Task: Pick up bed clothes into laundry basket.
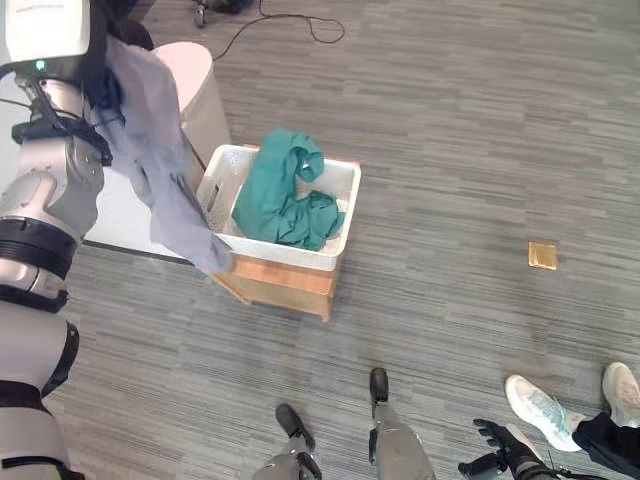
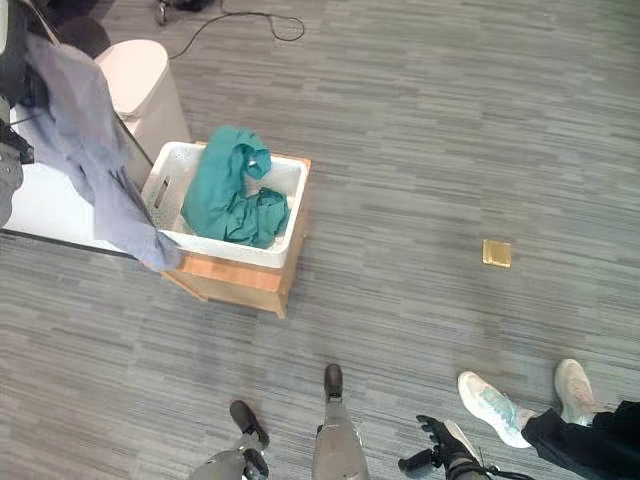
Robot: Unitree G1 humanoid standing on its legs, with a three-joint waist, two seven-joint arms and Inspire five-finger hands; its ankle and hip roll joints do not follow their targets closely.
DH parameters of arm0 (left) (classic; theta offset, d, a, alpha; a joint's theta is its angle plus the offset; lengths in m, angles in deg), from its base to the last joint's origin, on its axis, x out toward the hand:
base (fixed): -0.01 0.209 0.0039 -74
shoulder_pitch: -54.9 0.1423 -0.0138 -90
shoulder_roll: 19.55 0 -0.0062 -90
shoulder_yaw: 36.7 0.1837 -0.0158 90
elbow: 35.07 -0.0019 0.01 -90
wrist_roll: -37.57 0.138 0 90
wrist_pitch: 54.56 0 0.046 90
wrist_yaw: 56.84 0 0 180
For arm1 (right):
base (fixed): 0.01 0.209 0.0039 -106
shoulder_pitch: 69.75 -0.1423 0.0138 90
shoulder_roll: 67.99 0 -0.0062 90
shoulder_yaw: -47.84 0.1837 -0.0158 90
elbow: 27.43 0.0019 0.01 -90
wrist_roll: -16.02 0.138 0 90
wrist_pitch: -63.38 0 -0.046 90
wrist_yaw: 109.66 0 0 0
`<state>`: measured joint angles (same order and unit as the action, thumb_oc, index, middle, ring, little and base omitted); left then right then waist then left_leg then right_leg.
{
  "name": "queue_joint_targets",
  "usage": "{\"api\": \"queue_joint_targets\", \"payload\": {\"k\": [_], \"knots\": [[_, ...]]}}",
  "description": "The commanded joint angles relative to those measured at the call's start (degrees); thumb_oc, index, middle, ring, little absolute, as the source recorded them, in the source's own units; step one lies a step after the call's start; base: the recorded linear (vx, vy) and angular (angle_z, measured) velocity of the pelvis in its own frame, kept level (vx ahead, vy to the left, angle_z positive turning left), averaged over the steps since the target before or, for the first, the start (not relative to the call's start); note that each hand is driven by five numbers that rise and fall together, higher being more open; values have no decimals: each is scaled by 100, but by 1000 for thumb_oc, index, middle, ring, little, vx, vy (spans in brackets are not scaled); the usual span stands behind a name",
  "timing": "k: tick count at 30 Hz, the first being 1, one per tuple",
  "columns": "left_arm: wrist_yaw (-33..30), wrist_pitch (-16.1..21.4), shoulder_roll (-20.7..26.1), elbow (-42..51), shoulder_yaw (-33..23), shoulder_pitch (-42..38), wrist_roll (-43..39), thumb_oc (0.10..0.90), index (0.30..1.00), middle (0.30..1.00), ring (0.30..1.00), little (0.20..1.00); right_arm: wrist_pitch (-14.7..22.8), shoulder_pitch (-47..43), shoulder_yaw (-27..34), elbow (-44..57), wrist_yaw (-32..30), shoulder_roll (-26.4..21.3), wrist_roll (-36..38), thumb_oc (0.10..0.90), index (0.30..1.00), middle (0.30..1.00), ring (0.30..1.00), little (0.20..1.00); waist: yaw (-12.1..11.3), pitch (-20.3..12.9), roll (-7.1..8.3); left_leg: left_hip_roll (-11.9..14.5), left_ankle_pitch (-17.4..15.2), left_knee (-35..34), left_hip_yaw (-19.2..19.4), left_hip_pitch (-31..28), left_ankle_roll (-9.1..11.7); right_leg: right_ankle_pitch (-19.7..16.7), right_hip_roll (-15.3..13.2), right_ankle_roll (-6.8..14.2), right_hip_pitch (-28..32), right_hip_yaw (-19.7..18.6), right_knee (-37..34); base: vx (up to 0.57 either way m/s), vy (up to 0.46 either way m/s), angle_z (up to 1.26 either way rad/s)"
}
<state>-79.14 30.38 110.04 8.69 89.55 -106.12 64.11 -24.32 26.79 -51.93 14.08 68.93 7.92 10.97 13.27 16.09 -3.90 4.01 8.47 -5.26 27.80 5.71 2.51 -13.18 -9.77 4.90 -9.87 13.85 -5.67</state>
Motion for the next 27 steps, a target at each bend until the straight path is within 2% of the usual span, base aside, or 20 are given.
{"api": "queue_joint_targets", "payload": {"k": [1, 14, 18, 19, 21, 27], "knots": [[-548, 21, 652, 76, -64, -1585, -13, 400, 300, 300, 300, 300, 50, 168, 30, -63, -92, -337, 233, 800, 900, 900, 900, 900, -80, -133, -65, 321, -1034, 26, -52, -213, 327, 957, -589, 827, 145, 107, 67, 34, -27, -1], [-414, 175, 1118, -153, 409, -2180, -230, 400, 300, 300, 300, 300, 22, 510, 165, -563, 63, -323, 238, 800, 900, 900, 900, 900, -142, -324, -193, 322, -1052, 26, 70, -409, 337, 977, -595, 851, 289, 132, 67, 36, -25, -2], [-415, 202, 1283, -326, 981, -2839, -260, 400, 300, 300, 300, 300, 16, 617, 168, -842, 123, -303, 303, 800, 900, 900, 900, 900, -172, -460, -295, 309, -1068, 26, 69, -518, 340, 990, -616, 862, 431, 189, 67, 18, -28, 0], [-414, 207, 1276, -346, 1041, -2900, -269, 400, 300, 300, 300, 300, 17, 606, 163, -845, 122, -282, 304, 800, 900, 900, 900, 900, -173, -450, -274, 310, -1067, 26, 67, -521, 341, 991, -616, 862, 435, 191, 67, 41, -42, 1], [-417, 215, 1352, -440, 1420, -3377, -286, 400, 300, 300, 300, 300, 8, 554, 171, -944, 122, -265, 377, 800, 900, 900, 900, 900, -222, -546, -350, 312, -1075, 26, 59, -590, 344, 1006, -626, 872, 529, 235, 67, 44, -42, 2], [-387, 272, 1358, -638, 2062, -4135, -408, 400, 300, 300, 300, 300, 18, 481, 88, -937, 136, -168, 467, 800, 900, 900, 900, 900, -304, -691, -395, 306, -1078, 26, 52, -713, 349, 1018, -614, 880, 666, 295, 67, 33, -25, 1]]}}
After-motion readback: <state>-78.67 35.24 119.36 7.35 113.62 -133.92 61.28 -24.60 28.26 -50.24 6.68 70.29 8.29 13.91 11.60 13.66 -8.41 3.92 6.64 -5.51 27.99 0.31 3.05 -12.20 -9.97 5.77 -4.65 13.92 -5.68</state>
